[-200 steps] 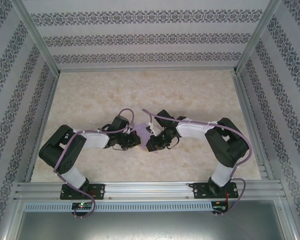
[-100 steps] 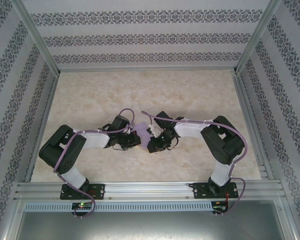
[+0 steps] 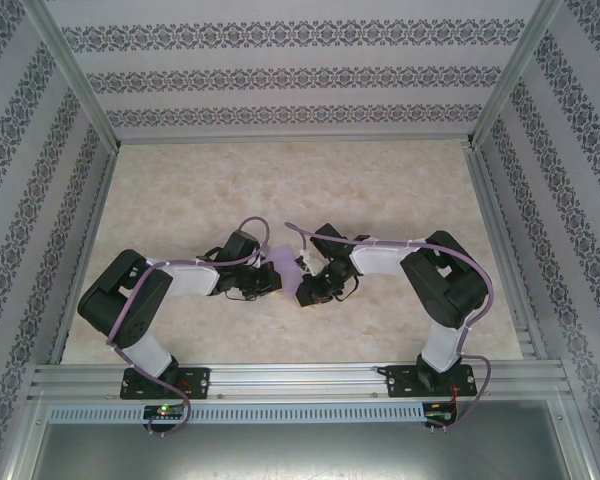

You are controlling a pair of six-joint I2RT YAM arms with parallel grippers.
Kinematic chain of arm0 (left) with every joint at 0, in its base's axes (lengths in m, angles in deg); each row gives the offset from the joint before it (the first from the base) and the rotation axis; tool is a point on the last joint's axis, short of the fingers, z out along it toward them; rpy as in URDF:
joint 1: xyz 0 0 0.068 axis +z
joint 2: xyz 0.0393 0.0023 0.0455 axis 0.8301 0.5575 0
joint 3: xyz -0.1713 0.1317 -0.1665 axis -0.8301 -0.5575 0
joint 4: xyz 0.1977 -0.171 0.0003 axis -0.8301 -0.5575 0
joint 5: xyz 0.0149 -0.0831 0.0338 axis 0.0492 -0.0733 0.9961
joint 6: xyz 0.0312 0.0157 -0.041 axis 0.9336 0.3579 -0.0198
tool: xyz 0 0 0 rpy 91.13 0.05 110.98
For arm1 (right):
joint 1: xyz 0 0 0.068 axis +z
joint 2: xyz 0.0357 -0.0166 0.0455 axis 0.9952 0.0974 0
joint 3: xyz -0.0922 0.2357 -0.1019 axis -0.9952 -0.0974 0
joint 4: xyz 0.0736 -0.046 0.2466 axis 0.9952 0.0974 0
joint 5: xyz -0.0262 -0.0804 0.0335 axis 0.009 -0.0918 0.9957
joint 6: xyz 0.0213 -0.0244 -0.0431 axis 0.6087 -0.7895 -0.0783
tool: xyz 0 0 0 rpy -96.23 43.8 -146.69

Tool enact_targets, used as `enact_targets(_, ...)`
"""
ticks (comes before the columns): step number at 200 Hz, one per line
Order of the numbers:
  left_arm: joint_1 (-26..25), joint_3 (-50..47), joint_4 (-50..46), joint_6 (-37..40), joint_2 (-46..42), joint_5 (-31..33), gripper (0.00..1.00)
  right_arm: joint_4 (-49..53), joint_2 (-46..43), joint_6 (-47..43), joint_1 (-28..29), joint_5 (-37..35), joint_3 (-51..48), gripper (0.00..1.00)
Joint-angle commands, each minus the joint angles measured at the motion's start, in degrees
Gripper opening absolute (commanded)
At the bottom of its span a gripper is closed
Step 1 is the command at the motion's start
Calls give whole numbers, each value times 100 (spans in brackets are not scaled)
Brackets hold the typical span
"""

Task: Fold a paper plane with a square sheet of paper (fold left side to right side)
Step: Third fold the triangle at the center of the table.

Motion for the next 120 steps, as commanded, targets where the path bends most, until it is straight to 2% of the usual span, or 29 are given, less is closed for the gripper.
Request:
enact_targets(1,-68,-62,-701,151,193,368,1,297,-26,16,-82,-156,-323,17)
enact_targets(82,-68,-54,-723,161,173,402,1,771,-722,-87,-234,-116,-770,16)
enact_targets(120,-77,-12,-722,165,152,371,1,838,-1461,46,-264,-66,-571,14)
